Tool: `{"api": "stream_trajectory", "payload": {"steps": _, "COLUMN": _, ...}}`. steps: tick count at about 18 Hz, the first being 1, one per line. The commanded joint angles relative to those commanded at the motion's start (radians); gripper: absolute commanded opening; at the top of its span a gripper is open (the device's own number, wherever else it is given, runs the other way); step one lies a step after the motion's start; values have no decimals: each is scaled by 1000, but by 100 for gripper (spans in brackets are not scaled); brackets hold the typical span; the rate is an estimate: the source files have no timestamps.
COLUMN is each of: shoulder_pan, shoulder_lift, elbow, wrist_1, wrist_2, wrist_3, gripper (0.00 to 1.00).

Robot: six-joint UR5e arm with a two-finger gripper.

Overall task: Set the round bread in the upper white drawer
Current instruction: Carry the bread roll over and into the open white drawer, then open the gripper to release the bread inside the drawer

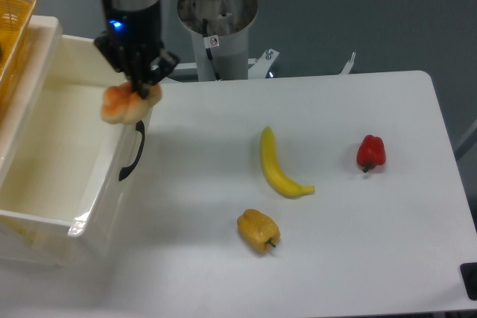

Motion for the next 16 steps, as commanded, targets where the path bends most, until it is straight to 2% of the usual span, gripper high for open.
{"api": "stream_trajectory", "payload": {"steps": 1, "shoulder_pan": -11, "shoulder_lift": -3, "elbow": 0, "wrist_1": 0, "wrist_2": -2, "wrist_3": -6, "gripper": 17}}
{"api": "stream_trajectory", "payload": {"steps": 3, "shoulder_pan": -31, "shoulder_lift": -9, "elbow": 0, "wrist_1": 0, "wrist_2": -3, "wrist_3": -15, "gripper": 20}}
{"api": "stream_trajectory", "payload": {"steps": 6, "shoulder_pan": -57, "shoulder_lift": -23, "elbow": 0, "wrist_1": 21, "wrist_2": -5, "wrist_3": -17, "gripper": 40}}
{"api": "stream_trajectory", "payload": {"steps": 9, "shoulder_pan": -90, "shoulder_lift": -32, "elbow": -2, "wrist_1": 38, "wrist_2": -5, "wrist_3": -43, "gripper": 55}}
{"api": "stream_trajectory", "payload": {"steps": 11, "shoulder_pan": -111, "shoulder_lift": -38, "elbow": -3, "wrist_1": 70, "wrist_2": -2, "wrist_3": -78, "gripper": 75}}
{"api": "stream_trajectory", "payload": {"steps": 12, "shoulder_pan": -115, "shoulder_lift": -40, "elbow": -2, "wrist_1": 84, "wrist_2": 0, "wrist_3": -87, "gripper": 81}}
{"api": "stream_trajectory", "payload": {"steps": 13, "shoulder_pan": -117, "shoulder_lift": -44, "elbow": -2, "wrist_1": 93, "wrist_2": 2, "wrist_3": -89, "gripper": 94}}
{"api": "stream_trajectory", "payload": {"steps": 14, "shoulder_pan": -117, "shoulder_lift": -45, "elbow": -2, "wrist_1": 98, "wrist_2": 5, "wrist_3": -89, "gripper": 100}}
{"api": "stream_trajectory", "payload": {"steps": 16, "shoulder_pan": -121, "shoulder_lift": -40, "elbow": -2, "wrist_1": 100, "wrist_2": 8, "wrist_3": -89, "gripper": 100}}
